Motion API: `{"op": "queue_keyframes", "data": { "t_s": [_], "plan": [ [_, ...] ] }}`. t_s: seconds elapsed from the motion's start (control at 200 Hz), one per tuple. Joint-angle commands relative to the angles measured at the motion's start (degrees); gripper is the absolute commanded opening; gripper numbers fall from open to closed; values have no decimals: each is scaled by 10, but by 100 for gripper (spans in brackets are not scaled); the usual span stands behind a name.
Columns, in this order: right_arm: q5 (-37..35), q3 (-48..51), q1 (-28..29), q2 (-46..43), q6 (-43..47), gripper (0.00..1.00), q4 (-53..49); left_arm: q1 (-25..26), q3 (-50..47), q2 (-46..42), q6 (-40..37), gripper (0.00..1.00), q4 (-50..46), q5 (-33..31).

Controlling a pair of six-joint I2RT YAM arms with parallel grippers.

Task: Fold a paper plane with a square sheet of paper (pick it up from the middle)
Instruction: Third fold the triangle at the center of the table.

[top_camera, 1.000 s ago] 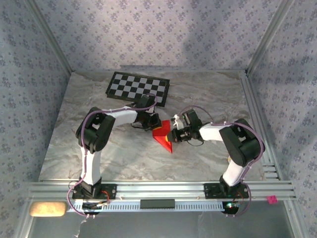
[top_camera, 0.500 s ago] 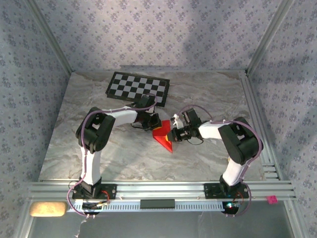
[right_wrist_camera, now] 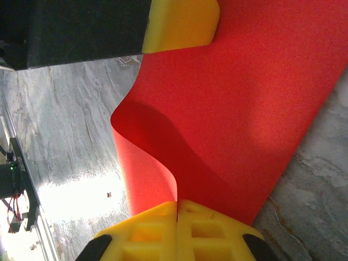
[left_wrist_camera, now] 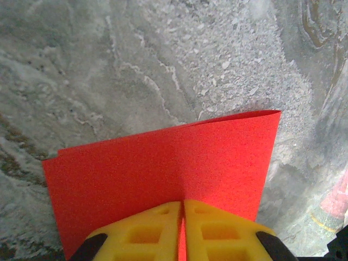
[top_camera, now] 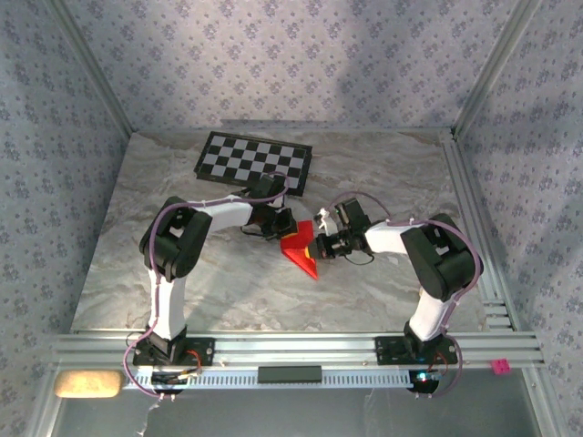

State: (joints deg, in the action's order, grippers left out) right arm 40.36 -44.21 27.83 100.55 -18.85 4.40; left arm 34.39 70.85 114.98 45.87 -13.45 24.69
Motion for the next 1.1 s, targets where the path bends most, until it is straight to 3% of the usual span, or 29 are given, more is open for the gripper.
{"op": "queue_keyframes", "data": {
  "t_s": [0.0,1.099],
  "plan": [
    [7,-12,-4,10,12,0,-19,-2,4,21,-7,13,-26,-16],
    [-19,-14,-2,5,13,0,-32,-2,2,22,-4,13,-23,-14]
  ]
}}
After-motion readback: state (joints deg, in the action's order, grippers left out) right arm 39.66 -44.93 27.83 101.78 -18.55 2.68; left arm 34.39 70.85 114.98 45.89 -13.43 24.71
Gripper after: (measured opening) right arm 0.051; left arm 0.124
